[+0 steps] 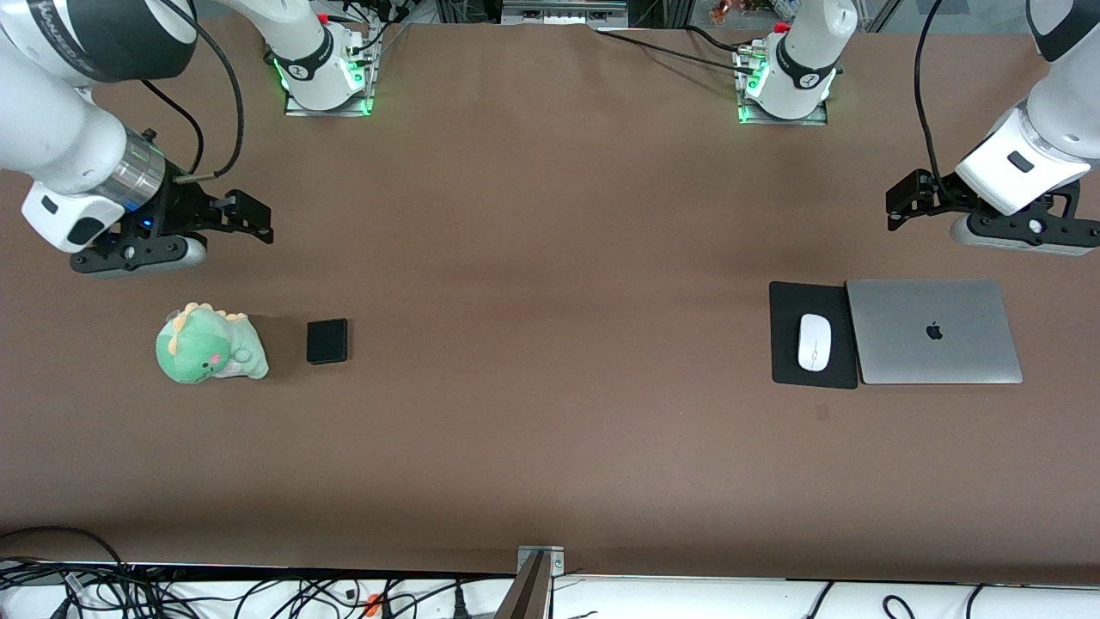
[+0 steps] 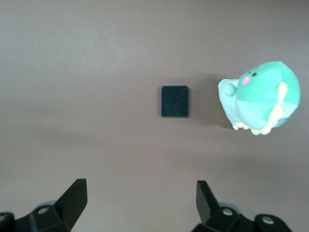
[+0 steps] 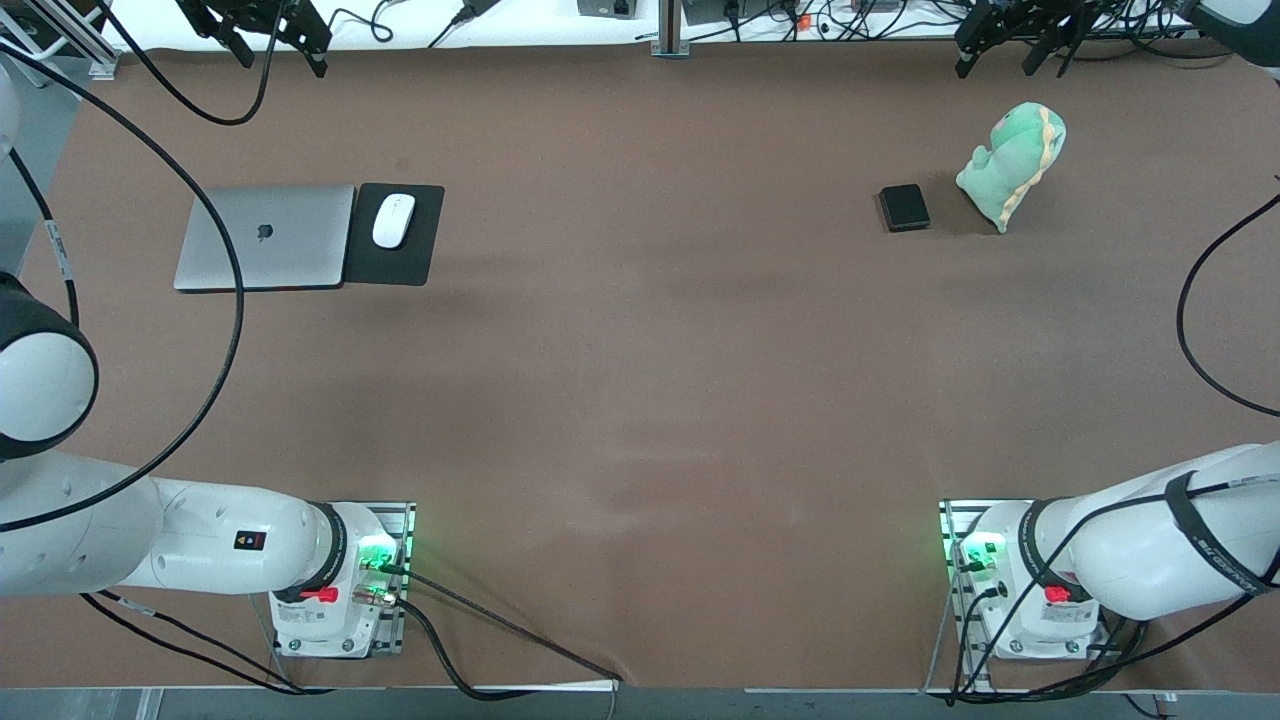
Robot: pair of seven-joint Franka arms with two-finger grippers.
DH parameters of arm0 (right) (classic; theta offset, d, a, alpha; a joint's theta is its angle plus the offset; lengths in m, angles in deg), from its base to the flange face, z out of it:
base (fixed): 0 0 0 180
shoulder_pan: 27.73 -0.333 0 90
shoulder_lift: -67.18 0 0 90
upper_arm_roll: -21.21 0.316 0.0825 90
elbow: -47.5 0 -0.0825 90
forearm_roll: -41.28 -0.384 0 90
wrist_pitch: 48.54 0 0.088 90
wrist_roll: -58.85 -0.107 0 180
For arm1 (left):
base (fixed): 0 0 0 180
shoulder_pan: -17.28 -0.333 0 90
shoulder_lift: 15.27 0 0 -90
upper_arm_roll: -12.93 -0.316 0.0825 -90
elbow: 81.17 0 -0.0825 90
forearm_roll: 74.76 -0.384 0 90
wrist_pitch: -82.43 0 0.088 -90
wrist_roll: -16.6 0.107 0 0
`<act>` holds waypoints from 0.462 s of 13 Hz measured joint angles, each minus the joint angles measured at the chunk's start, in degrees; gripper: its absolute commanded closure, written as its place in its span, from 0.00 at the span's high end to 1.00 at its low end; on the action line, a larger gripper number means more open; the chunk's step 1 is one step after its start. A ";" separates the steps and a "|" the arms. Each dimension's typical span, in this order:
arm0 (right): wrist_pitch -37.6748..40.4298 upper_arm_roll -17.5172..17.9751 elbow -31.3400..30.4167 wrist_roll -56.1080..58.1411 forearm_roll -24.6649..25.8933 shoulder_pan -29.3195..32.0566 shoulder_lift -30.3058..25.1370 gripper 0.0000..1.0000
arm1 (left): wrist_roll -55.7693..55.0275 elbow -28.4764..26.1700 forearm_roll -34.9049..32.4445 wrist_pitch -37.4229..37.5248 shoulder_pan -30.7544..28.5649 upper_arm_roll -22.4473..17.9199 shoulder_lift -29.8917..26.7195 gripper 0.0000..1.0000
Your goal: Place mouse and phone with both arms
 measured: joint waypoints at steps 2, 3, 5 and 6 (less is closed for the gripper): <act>1.65 -0.02 0.00 -0.05 0.34 0.01 -1.15 1.00 | 0.00 0.01 0.00 0.01 0.00 0.00 0.00 1.00; 2.45 -0.08 0.00 -0.11 0.43 0.02 -1.68 1.00 | 0.00 0.01 0.00 0.01 0.00 0.00 0.00 1.00; 3.60 -0.53 0.00 -0.15 0.51 0.04 -2.58 1.00 | 0.01 0.01 0.00 0.01 0.00 0.00 0.00 1.00; 3.99 -0.75 0.00 -0.15 0.53 0.06 -2.95 1.00 | 0.02 0.01 0.00 0.01 0.00 0.00 0.00 1.00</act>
